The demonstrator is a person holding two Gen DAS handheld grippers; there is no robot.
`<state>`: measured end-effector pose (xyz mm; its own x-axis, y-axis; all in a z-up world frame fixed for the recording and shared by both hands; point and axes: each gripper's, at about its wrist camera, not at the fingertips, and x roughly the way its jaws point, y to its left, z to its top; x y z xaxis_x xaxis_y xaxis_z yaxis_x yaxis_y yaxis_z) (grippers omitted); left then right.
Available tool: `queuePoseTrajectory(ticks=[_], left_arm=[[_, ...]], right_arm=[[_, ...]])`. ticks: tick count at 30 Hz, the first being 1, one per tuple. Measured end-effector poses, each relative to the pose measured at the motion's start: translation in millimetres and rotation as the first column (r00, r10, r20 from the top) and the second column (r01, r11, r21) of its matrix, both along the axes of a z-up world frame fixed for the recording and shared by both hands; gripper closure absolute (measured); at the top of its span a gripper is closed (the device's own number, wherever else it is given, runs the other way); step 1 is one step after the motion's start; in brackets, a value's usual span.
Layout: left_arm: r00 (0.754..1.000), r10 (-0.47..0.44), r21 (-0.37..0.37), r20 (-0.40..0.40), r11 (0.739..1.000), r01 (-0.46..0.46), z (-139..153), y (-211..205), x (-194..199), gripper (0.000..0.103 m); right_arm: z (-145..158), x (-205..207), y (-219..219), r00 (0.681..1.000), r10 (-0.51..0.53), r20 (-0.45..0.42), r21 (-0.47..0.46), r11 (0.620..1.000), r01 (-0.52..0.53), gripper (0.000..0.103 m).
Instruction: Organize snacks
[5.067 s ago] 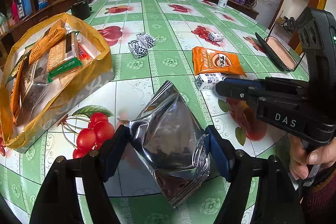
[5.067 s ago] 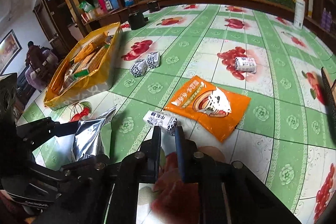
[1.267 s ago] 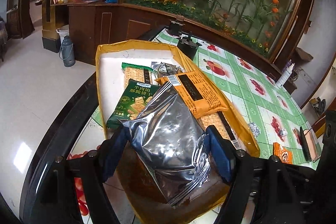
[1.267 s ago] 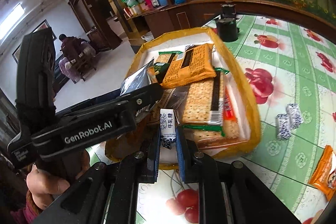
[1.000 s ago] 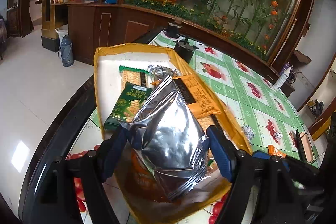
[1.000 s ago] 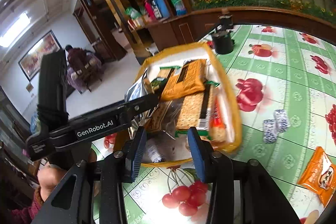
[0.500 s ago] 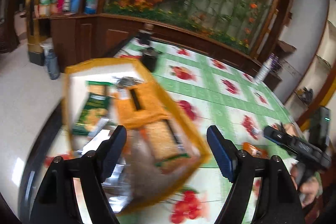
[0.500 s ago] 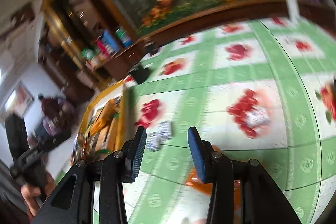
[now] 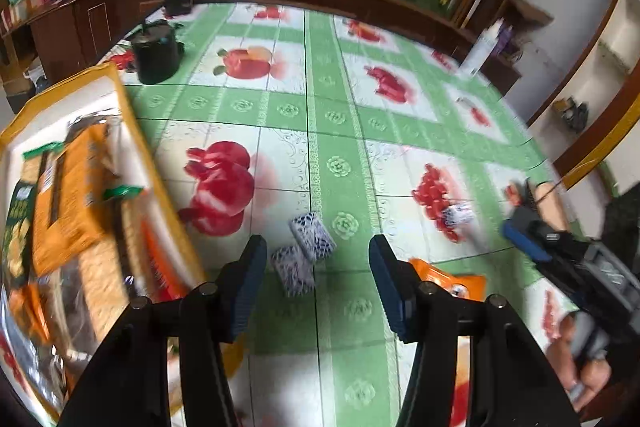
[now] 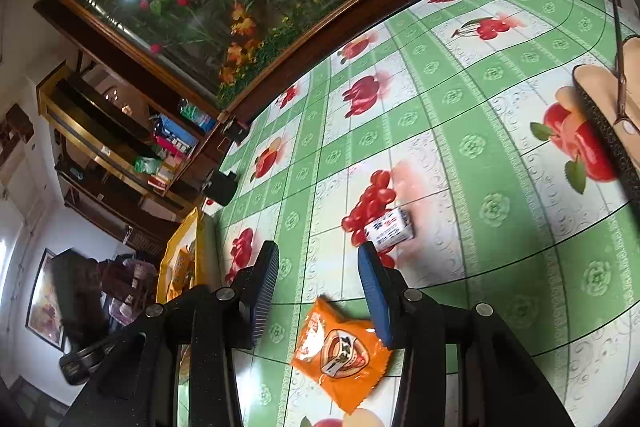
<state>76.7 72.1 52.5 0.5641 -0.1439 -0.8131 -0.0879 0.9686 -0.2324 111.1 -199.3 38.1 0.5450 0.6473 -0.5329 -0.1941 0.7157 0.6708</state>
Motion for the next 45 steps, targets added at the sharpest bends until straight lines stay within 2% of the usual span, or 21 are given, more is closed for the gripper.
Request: queuePoseTrajectory(ticks=[3,6,8,9,10,11,12,14,18,20,26,30,32,33,34,35,38,45], left_arm=[[0.998,0.017,0.055,-0.058,0.998,-0.014,-14.2,-9.6,15.6,0.051],[0.996,0.012,0.077,-0.091,0.997,-0.005,-27.0,-16.6,25.9,0.051],[0.996,0.019,0.145,-0.083,0.989,-0.007,-29.8,-23.5,28.3,0.051],[0.997,0.003,0.174,-0.071,0.985,0.01,-30.7,-30.4,29.9,0.061],[0.997,-0.017,0.168,-0.08,0.985,0.03,-33.4,-35.0,31.8,0.078],[0.995,-0.03,0.148,-0.095,0.988,0.044,-37.2,-38.2,33.5,0.084],[0.995,-0.042,0.14,-0.09,0.989,0.054,-38.6,-42.0,34.5,0.084],[0.996,-0.066,0.169,-0.056,0.983,0.075,-37.9,-53.7,31.9,0.084],[0.992,-0.123,0.146,-0.004,0.982,0.123,-39.7,-69.7,22.8,0.084],[0.991,-0.131,0.152,0.024,0.98,0.126,-41.8,-70.6,20.2,0.084],[0.989,-0.14,0.11,0.046,0.985,0.134,-43.1,-60.4,16.9,0.084],[0.987,-0.15,0.106,0.054,0.984,0.143,-43.8,-59.4,15.2,0.084],[0.987,-0.151,0.109,0.056,0.984,0.144,-43.9,-59.6,14.3,0.084],[0.987,-0.151,0.11,0.056,0.983,0.144,-44.0,-59.6,14.1,0.084],[0.987,-0.151,0.109,0.056,0.983,0.145,-44.0,-59.7,14.0,0.084],[0.987,-0.149,0.105,0.056,0.984,0.143,-43.9,-59.6,13.8,0.084],[0.987,-0.152,0.088,0.06,0.985,0.146,-42.7,-58.7,12.9,0.084],[0.983,-0.156,0.085,0.093,0.985,0.148,-34.8,-59.5,7.7,0.084]], right_arm=[[2.5,1.4,-7.5,1.0,-0.027,0.005,0.016,1.0,0.026,0.058],[4.8,1.4,-13.8,0.999,-0.046,0.012,0.018,0.999,0.046,0.058],[5.1,1.6,-15.7,0.999,-0.05,0.016,0.019,0.999,0.05,0.058],[4.6,0.9,-18.0,0.999,-0.052,0.017,0.018,0.998,0.052,0.058],[4.5,1.2,-18.6,0.998,-0.056,0.018,0.012,0.998,0.056,0.058],[4.4,1.9,-18.4,0.998,-0.061,0.019,-0.002,0.998,0.061,0.058],[3.9,2.2,-18.2,0.997,-0.068,0.02,-0.018,0.997,0.069,0.058],[2.6,2.9,-18.3,0.996,-0.091,0.018,-0.062,0.994,0.092,0.058],[-3.3,7.7,-16.1,0.994,-0.112,0.009,-0.13,0.985,0.112,0.058],[-6.7,11.0,-12.0,0.995,-0.099,0.005,-0.152,0.983,0.098,0.058],[-19.5,21.9,15.8,1.0,-0.019,0.009,-0.276,0.961,0.021,0.058],[-25.9,26.2,36.5,0.999,0.022,0.035,-0.414,0.91,-0.006,0.058],[-32.0,27.1,45.1,0.999,0.027,0.041,-0.492,0.871,-0.003,0.059],[-31.4,25.0,48.1,0.997,0.03,0.064,-0.52,0.854,0.007,0.061],[-30.6,22.3,52.0,0.996,0.039,0.079,-0.552,0.834,0.012,0.07],[-29.4,19.5,53.9,0.995,0.038,0.095,-0.57,0.822,0.023,0.07],[-22.9,12.9,53.5,0.991,0.03,0.127,-0.577,0.815,0.049,0.07],[-8.0,-0.3,51.9,0.985,0.015,0.171,-0.532,0.843,0.079,0.069]])
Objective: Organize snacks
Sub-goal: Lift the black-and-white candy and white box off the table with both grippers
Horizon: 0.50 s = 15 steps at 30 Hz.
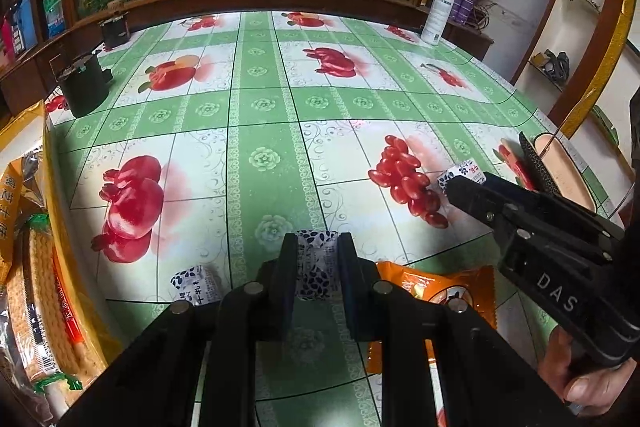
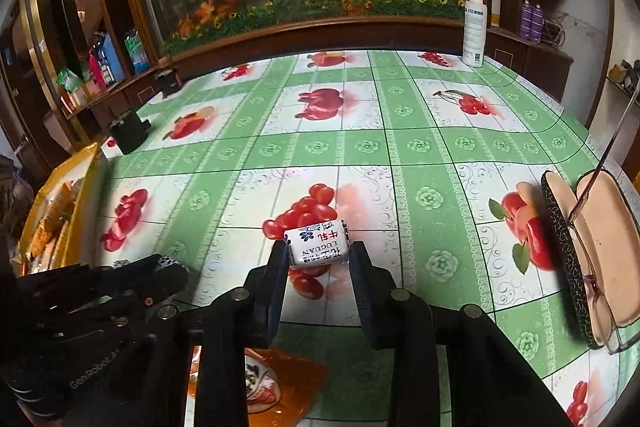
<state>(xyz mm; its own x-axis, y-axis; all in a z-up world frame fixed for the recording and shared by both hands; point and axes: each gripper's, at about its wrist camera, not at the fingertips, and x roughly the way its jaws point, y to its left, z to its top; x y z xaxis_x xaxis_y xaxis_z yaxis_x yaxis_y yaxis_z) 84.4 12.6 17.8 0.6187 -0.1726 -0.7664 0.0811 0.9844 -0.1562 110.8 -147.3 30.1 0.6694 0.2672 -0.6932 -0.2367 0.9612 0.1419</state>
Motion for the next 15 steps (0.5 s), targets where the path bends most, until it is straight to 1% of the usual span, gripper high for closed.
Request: queuePoseTrajectory(ticks=[5,9,15], left_arm=[[1.0,0.014,-0.018,0.021,1.0,-0.014,6.8,6.1,-1.7,0.084],[0.999,0.023,-0.017,0.03,1.0,-0.022,8.6,8.4,-1.2,0.084],[0.999,0.028,-0.013,0.035,1.0,-0.028,10.1,9.0,-1.0,0.084]], right_arm=[[4.9,-3.8,-0.5,1.0,0.007,0.003,0.04,0.999,-0.007,0.069],[7.8,-6.7,-2.0,1.0,0.017,-0.001,0.079,0.997,-0.017,0.069],[11.2,-11.9,4.1,0.999,0.035,0.023,0.074,0.997,-0.036,0.069]])
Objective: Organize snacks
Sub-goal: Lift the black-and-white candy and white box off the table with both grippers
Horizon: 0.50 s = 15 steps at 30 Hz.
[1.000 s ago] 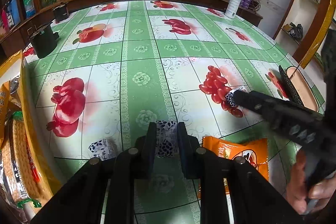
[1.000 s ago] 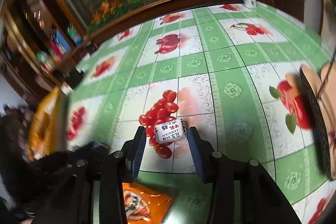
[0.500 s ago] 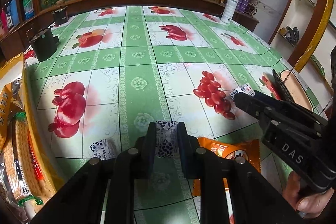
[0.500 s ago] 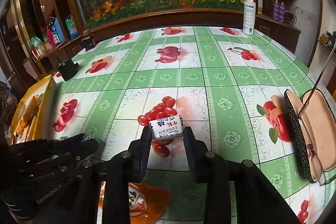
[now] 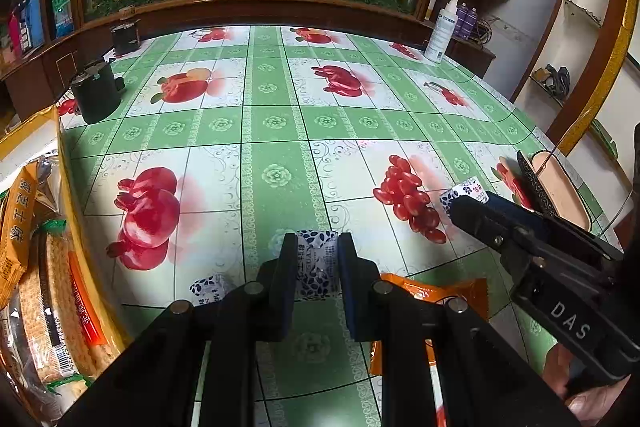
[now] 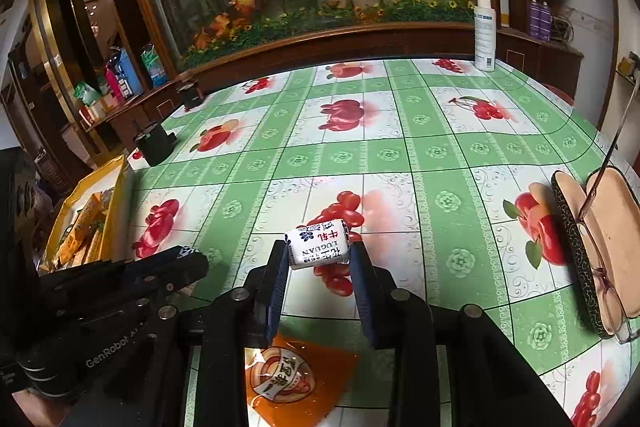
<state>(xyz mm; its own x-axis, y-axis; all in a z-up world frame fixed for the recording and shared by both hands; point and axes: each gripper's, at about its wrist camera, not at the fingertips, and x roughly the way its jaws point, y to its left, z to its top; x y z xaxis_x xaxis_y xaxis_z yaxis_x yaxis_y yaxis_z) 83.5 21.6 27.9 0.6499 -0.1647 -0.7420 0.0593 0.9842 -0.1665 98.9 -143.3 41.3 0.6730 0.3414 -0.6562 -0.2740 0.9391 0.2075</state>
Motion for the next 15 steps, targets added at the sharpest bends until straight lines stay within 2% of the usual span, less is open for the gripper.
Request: queuePoseTrajectory(ticks=[15], left_arm=[[1.0,0.01,-0.004,0.02,1.0,-0.01,7.2,3.8,-3.6,0.084]], right_arm=[[-0.5,-3.5,2.9,1.0,0.006,0.011,0.0,1.0,-0.006,0.069]])
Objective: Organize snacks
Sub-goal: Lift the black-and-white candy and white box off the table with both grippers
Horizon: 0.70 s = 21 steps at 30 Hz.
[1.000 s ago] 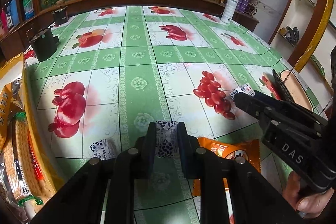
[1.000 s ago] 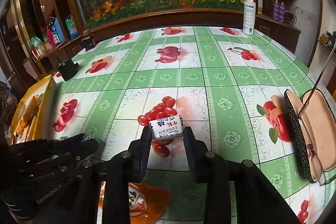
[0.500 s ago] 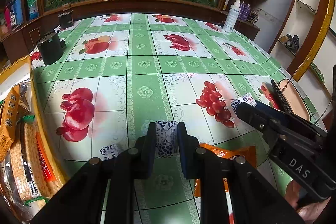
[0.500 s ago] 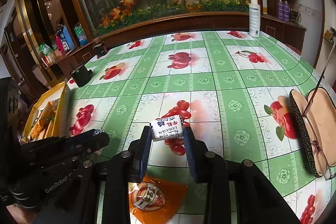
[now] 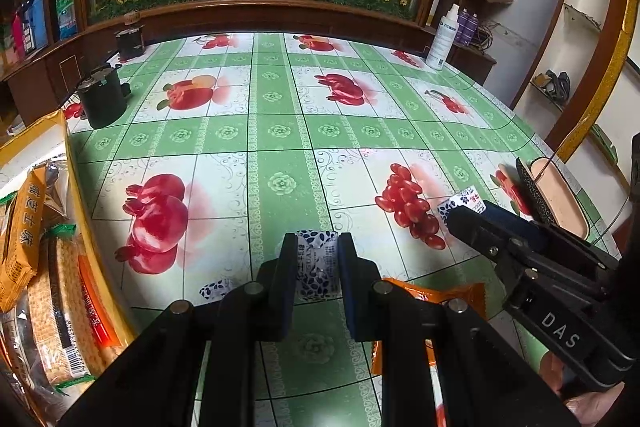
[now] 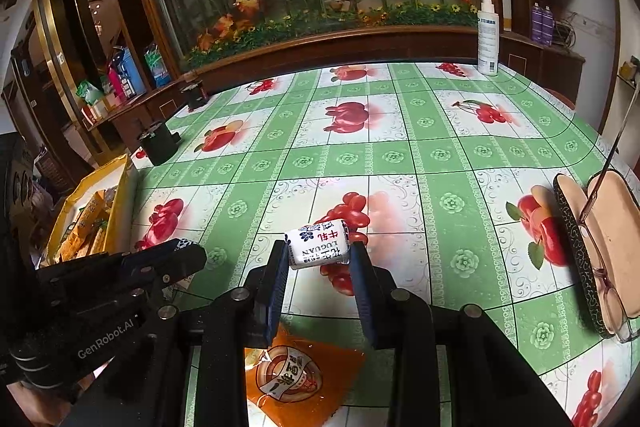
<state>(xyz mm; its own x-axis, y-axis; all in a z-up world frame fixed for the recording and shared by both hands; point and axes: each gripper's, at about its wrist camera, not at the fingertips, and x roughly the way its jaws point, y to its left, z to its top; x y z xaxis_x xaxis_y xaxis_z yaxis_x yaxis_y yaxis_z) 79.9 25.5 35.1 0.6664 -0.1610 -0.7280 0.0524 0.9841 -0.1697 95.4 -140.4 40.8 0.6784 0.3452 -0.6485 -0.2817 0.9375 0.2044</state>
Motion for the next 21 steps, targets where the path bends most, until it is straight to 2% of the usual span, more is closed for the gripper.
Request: queuePoseTrajectory(ticks=[21], left_arm=[[0.999,0.015,-0.021,0.034,1.0,-0.014,12.9,7.6,-5.4,0.084]], right_arm=[[-2.6,-6.0,12.0,1.0,0.019,0.006,-0.019,1.0,-0.018,0.069]])
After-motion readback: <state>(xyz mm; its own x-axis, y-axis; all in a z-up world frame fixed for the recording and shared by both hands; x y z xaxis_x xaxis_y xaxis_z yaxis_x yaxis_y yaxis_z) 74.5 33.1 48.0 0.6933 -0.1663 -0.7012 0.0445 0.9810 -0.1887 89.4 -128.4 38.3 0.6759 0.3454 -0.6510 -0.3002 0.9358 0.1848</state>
